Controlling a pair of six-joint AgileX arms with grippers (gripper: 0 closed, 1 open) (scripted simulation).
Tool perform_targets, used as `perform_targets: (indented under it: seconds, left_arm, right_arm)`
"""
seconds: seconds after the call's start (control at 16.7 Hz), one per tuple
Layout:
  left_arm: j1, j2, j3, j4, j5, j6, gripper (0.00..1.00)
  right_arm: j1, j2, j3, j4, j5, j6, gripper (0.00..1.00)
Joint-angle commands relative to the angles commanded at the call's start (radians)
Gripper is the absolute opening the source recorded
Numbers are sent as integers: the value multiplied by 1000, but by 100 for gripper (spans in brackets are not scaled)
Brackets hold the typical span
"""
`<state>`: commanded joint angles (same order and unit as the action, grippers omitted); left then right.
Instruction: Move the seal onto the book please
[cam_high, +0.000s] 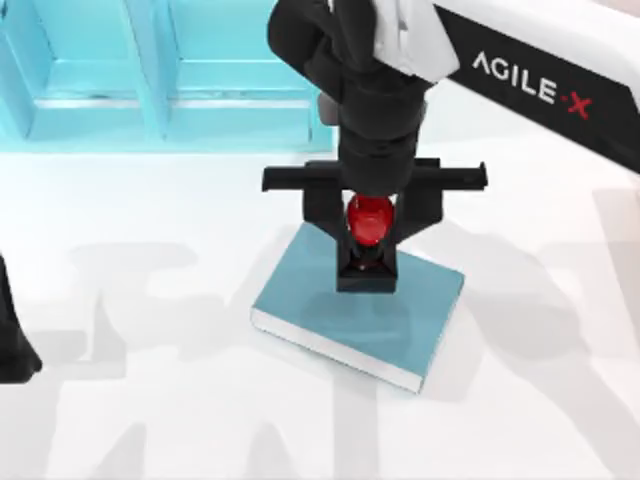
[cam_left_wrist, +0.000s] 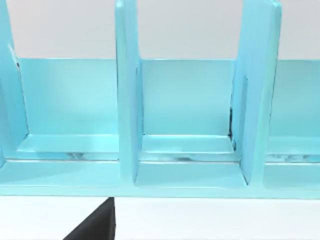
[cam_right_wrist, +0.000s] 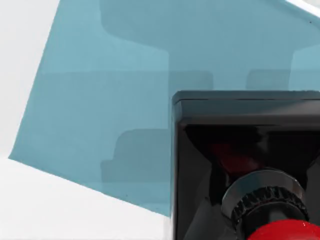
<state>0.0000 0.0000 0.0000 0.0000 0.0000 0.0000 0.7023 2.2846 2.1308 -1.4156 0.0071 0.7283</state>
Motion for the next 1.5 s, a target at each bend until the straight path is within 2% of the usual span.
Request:
perform_targets:
  seconds: [0.78,1.5]
  left_arm:
    - [0,0,0,0,0,0,100]
    - [0,0,0,0,0,0,100]
  right_arm:
    - [0,3,24,-22,0,0,0]
    - [0,3,24,-22,0,0,90]
